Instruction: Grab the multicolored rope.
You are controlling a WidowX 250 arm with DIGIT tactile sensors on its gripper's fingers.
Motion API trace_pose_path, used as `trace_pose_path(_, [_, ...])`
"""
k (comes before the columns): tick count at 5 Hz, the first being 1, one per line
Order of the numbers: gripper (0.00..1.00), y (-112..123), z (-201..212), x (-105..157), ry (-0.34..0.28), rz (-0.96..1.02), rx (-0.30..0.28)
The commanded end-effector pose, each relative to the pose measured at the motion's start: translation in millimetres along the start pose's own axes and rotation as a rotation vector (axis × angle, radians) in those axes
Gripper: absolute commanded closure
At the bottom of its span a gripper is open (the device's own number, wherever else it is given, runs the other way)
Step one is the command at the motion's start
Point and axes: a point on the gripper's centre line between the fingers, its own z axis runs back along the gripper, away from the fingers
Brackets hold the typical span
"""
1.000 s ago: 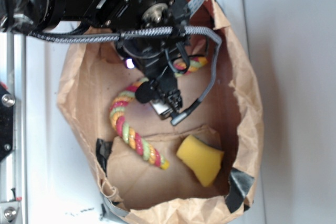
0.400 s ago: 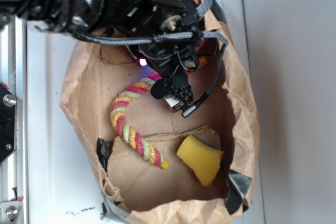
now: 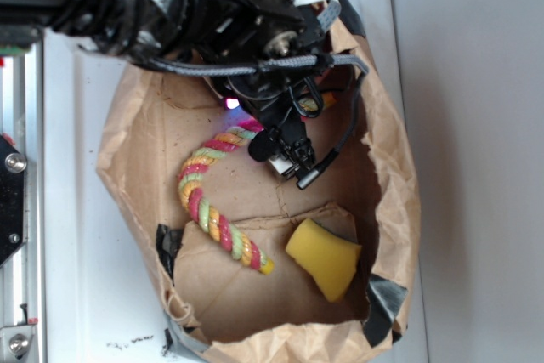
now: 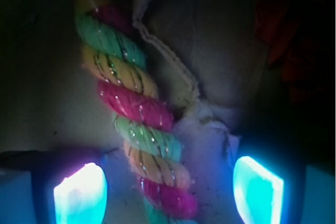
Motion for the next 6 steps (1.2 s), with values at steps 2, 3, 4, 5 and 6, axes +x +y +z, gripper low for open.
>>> trace_pose_path(2, [0.0,-5.4,11.8,4.8,-0.041,-0.001,0.031])
trace_pose_path(3, [0.0,-4.5,13.9,4.5,-0.035,0.011,0.036])
trace_pose_path(4, [1.0,-4.4,13.6,5.2,-0.047,0.021,0.042])
trace_pose_path(5, [1.0,-5.3,13.4,5.5,-0.045,0.02,0.034])
trace_pose_path(6, [1.0,-5.7,13.2,5.2,-0.052,0.022,0.039])
